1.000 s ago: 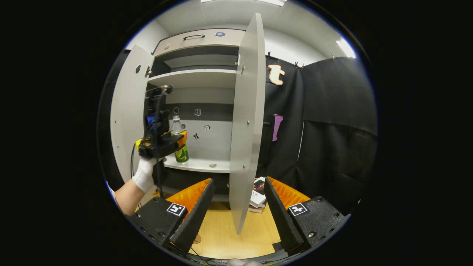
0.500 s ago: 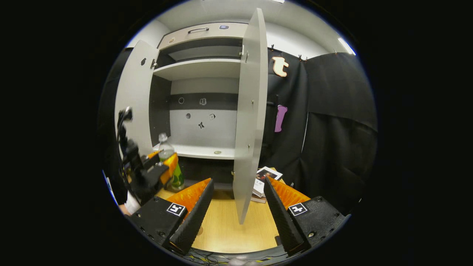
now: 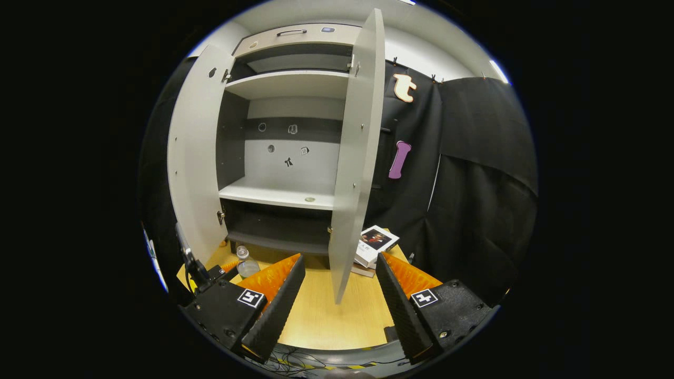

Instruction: Grasp the bottle in the cabinet with the left hand and place it on the coaster, then close the right door with the right hand and the left door with the left hand.

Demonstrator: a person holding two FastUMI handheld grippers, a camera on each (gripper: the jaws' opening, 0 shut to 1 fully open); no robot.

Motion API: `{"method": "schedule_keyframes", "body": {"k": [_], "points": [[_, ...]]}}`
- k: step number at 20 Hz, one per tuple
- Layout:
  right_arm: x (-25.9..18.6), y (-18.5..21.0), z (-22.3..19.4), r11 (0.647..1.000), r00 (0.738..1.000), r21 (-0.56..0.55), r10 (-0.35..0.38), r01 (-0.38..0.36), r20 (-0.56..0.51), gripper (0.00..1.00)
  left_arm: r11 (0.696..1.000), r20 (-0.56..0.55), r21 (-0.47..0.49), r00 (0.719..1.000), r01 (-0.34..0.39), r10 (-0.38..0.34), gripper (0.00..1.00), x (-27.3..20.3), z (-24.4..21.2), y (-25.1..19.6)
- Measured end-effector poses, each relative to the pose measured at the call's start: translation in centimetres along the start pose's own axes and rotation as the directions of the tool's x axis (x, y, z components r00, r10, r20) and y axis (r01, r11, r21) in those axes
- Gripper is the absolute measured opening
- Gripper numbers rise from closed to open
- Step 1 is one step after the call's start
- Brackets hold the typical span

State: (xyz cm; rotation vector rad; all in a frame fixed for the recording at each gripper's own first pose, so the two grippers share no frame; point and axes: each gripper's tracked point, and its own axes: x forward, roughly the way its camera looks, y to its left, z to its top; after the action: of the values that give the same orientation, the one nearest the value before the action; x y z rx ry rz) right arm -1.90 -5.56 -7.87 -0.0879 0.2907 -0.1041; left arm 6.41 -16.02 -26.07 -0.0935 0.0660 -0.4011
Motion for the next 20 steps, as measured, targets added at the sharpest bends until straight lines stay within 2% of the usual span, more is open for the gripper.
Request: {"method": "schedule_keyframes", "body": {"k": [8,9,11,16,20], "points": [[-0.2,0.2,-1.9,1.000,0.999,-0.025,0.004,-0.005,-0.040,0.84,0.997,0.007,0.057,0.999,0.043,-0.044,0.71,-0.6,-4.1,-1.1],[-0.2,0.3,-1.9,1.000,0.999,-0.025,0.006,-0.007,-0.040,0.84,0.997,-0.007,0.062,0.999,0.043,-0.042,0.67,-0.7,-4.8,-1.1],[-0.2,0.3,-1.7,1.000,0.999,-0.023,0.009,-0.010,-0.033,0.84,0.997,-0.011,0.069,0.999,0.048,-0.047,0.73,-0.8,-5.6,-1.1],[-0.8,-0.1,-1.2,0.998,1.000,-0.057,0.001,-0.002,-0.020,0.83,0.997,-0.027,0.058,0.998,0.060,-0.058,0.75,-1.0,-7.6,-1.2],[-1.2,0.3,-1.1,0.999,1.000,-0.051,0.014,-0.015,-0.020,0.84,0.997,-0.022,0.056,0.999,0.049,-0.048,0.75,-0.7,-7.3,-0.9]]}}
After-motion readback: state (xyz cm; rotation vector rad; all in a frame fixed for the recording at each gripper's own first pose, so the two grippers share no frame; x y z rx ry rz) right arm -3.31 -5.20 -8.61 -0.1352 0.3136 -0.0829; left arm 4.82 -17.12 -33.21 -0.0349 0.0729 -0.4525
